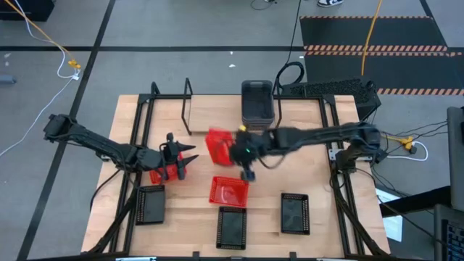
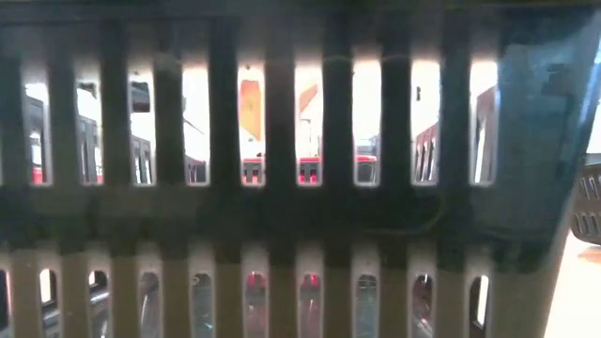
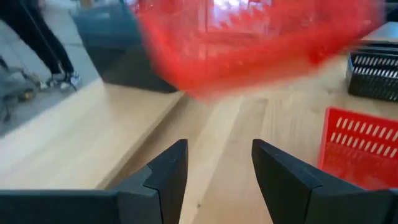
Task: Stack baskets on shelf by color
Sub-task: Put the right red bin on the shelf
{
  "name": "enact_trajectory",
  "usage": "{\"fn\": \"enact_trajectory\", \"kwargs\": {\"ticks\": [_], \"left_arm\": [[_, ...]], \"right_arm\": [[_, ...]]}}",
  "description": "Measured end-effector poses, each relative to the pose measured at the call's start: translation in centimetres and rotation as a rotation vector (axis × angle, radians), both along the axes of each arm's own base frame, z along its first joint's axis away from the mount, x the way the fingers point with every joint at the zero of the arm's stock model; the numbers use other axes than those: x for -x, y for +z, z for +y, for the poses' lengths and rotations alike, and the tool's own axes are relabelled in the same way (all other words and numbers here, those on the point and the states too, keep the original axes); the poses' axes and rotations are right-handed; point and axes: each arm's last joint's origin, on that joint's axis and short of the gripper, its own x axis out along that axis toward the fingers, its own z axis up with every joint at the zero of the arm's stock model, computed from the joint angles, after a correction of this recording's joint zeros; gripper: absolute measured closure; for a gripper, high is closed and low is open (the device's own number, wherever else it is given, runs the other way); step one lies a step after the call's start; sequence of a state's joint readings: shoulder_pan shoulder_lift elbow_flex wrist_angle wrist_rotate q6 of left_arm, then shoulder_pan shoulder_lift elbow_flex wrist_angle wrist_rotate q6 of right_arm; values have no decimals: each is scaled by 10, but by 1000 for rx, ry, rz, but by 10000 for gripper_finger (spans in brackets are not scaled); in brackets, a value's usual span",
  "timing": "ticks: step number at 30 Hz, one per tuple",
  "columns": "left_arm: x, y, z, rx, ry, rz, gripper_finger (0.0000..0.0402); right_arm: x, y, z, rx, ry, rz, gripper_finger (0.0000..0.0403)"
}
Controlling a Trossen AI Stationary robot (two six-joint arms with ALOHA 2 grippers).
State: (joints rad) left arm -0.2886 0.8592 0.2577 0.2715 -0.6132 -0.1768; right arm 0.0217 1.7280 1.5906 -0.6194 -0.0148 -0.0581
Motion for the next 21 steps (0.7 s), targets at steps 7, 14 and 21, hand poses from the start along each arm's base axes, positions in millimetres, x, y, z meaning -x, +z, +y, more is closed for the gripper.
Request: {"fn": "enact_trajectory", "kwargs": {"ticks": [7,14,21], "left_arm": [[0,-1,0,59,18,-17,220],[-1,0,1,12,20,-13,220],[-2,1,7,-41,46,2,220]], "right_arm": [[-46,16,-52,119,-35,-163,395],[-74,19,-78,123,-90,-392,395],[-88,41,-117,97,-316,-321,395]]}}
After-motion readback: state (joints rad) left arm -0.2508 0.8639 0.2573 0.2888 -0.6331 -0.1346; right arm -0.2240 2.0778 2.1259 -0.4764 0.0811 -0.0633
